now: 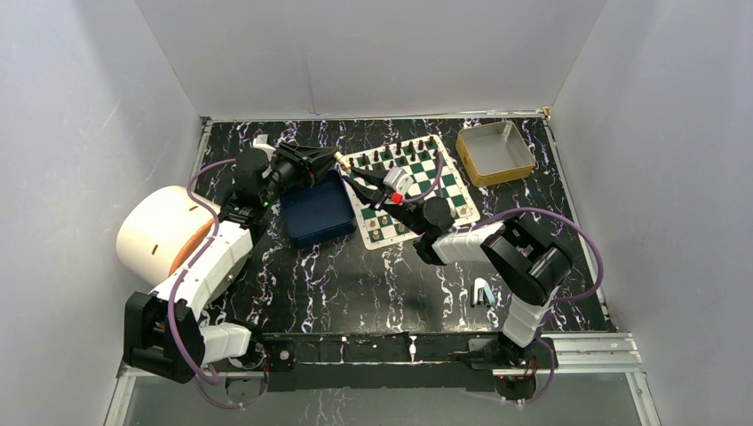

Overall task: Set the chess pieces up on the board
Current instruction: Place the chess piece at the center of the board.

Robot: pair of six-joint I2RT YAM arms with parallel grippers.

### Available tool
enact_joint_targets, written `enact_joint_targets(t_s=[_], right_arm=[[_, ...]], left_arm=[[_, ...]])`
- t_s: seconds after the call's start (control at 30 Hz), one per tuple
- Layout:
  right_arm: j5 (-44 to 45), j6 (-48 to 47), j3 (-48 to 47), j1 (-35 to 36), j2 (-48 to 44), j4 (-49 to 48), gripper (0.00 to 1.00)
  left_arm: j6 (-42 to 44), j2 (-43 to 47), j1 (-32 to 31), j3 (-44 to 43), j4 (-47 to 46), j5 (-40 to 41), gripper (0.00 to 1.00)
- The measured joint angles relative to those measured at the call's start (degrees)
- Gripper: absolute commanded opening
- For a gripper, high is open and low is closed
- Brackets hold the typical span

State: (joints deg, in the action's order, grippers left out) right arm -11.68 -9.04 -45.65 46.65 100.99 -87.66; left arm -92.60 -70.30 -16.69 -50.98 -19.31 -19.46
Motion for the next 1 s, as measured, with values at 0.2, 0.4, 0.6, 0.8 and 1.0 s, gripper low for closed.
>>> enact_joint_targets(t_s=[0.2, 0.4, 0.6, 0.8, 1.0], right_arm=[[0.04, 0.02, 0.00, 0.35, 0.00, 0.00, 0.34], [1.14, 0.02, 0.00, 0.35, 0.00, 0.00, 0.33], [3.39, -0.07, 0.00, 0.35, 0.00, -0.02, 0.15], [4.26, -0.17, 0.42, 0.35, -0.13, 0.02, 0.09], [4.07, 0.13, 5.64, 0.37, -4.52, 0.09, 0.08]], left_arm=[[0.02, 0.00, 0.00, 0.00, 0.00, 0.00, 0.00], [0.02, 0.00, 0.00, 0.00, 0.00, 0.00, 0.00], [0.07, 0.00, 0.00, 0.04, -0.02, 0.02, 0.00], [0.07, 0.00, 0.00, 0.74, -0.39, 0.24, 0.00], [2.84, -0.44, 0.00, 0.72, -0.33, 0.68, 0.00]])
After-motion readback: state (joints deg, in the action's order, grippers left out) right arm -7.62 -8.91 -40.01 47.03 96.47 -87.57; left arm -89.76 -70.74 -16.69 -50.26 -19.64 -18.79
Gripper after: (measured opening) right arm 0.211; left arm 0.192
